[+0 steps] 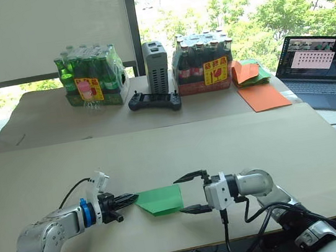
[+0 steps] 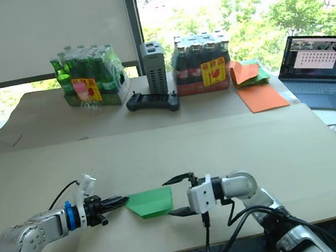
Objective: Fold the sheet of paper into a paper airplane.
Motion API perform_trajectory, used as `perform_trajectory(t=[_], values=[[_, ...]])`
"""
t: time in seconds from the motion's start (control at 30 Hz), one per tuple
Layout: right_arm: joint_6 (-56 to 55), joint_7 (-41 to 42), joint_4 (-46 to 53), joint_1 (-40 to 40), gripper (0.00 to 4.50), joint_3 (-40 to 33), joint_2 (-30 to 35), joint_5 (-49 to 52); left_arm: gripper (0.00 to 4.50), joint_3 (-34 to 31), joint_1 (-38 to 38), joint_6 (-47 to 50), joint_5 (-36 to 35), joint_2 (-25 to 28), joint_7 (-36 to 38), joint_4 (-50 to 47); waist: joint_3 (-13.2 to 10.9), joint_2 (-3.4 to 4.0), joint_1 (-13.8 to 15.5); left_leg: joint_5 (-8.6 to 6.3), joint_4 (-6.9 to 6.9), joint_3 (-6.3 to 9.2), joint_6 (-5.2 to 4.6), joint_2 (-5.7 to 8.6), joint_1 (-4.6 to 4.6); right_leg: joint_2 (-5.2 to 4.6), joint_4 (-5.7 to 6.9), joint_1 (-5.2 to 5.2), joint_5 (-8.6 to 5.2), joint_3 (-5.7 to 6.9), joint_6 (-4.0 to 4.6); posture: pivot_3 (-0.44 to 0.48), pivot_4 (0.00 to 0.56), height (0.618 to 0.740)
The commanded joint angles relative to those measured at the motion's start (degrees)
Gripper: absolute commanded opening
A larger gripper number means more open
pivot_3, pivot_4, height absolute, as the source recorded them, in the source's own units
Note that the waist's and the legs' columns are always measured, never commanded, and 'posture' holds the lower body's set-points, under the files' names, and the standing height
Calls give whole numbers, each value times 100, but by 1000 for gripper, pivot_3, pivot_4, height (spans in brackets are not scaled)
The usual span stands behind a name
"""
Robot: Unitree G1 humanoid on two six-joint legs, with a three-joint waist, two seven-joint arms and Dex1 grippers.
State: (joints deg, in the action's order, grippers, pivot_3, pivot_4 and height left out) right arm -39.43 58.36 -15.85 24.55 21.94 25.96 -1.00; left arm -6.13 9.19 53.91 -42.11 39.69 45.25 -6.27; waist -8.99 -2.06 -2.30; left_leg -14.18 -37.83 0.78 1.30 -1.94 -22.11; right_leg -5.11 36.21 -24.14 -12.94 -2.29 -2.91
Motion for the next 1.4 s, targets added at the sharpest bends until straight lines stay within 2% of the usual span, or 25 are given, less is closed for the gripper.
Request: perform_trajectory(t=[0.03,0.27,0.4,0.5,0.8,0.93,1.4], values=[[-248,-79,43,105,2524,-10,-17,5,0,10,-62,74,37,-35,-32,-95,0,0,2,0,0,0,0,0,0,0,0,1,0,0,0,0,150,727],[-255,-65,27,111,79,-1,-45,48,0,-12,-88,101,33,-52,-48,-123,0,0,2,0,0,0,0,0,1,0,0,1,0,0,0,0,150,727],[-111,41,79,104,31,38,-47,125,0,-16,-104,96,38,-61,-59,-135,0,0,1,0,0,0,0,0,1,-1,0,1,0,0,0,0,150,727],[436,136,259,84,31,29,-111,344,0,-14,-108,102,35,-60,-56,-140,0,0,0,0,0,0,0,0,1,0,1,1,0,0,0,0,150,727],[3733,512,1013,206,31,-84,-222,1162,0,-5,-113,96,40,-91,-65,-141,1,1,5,0,0,1,0,0,2,0,2,1,0,0,0,0,150,727],[4703,558,1155,298,31,-235,-219,1459,0,-20,-134,89,30,-104,-81,-167,1,1,8,0,0,1,0,0,2,0,2,2,0,1,0,0,150,727],[6261,272,982,433,31,-522,-384,1651,0,-53,-153,114,13,-123,-93,-211,1,1,8,0,0,0,0,1,0,0,2,0,0,1,0,0,150,727]])
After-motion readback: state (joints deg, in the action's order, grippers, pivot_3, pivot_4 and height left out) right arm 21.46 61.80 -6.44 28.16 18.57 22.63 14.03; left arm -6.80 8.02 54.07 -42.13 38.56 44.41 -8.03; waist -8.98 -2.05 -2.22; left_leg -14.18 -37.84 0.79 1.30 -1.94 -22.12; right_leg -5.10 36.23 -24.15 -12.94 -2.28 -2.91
